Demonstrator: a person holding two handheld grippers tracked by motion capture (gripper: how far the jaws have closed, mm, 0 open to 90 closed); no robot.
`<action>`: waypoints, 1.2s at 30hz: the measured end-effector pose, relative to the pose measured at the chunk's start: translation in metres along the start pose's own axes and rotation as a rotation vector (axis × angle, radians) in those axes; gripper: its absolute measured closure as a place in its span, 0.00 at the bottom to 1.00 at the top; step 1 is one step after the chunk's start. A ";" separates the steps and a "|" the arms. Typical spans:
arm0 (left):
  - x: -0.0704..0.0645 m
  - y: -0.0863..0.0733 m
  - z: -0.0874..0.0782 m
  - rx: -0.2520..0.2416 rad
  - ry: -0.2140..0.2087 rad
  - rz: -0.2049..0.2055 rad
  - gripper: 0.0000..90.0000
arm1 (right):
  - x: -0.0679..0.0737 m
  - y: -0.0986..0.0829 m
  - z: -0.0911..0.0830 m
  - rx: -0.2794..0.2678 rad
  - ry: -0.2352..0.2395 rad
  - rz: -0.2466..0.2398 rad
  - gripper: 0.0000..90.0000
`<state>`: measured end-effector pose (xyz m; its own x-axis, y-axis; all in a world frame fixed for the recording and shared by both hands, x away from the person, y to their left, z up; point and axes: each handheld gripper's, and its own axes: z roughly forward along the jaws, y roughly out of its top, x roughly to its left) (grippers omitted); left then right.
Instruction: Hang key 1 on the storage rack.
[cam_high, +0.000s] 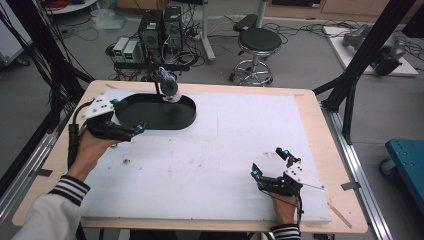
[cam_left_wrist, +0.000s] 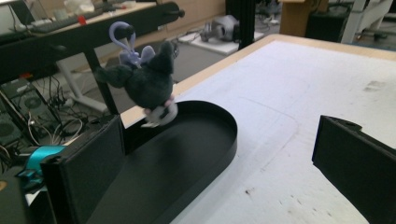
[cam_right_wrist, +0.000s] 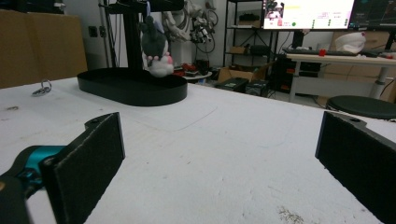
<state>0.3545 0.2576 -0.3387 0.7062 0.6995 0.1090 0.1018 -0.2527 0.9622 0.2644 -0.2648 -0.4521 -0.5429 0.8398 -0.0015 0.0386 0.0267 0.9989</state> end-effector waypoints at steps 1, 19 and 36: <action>-0.001 -0.002 -0.006 -0.014 -0.006 0.002 0.03 | 0.000 0.000 0.000 0.000 0.001 0.013 0.01; -0.008 -0.030 -0.046 -0.112 -0.045 -0.036 0.03 | -0.002 0.000 -0.001 -0.009 -0.002 0.027 0.01; -0.010 -0.043 -0.041 -0.106 -0.060 -0.047 0.03 | -0.001 -0.001 -0.001 -0.009 -0.004 0.026 0.01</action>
<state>0.3141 0.2890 -0.3713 0.7437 0.6666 0.0514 0.0629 -0.1462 0.9873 0.2637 -0.2662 -0.4527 -0.5381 0.8425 0.0240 0.0445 -0.0001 0.9990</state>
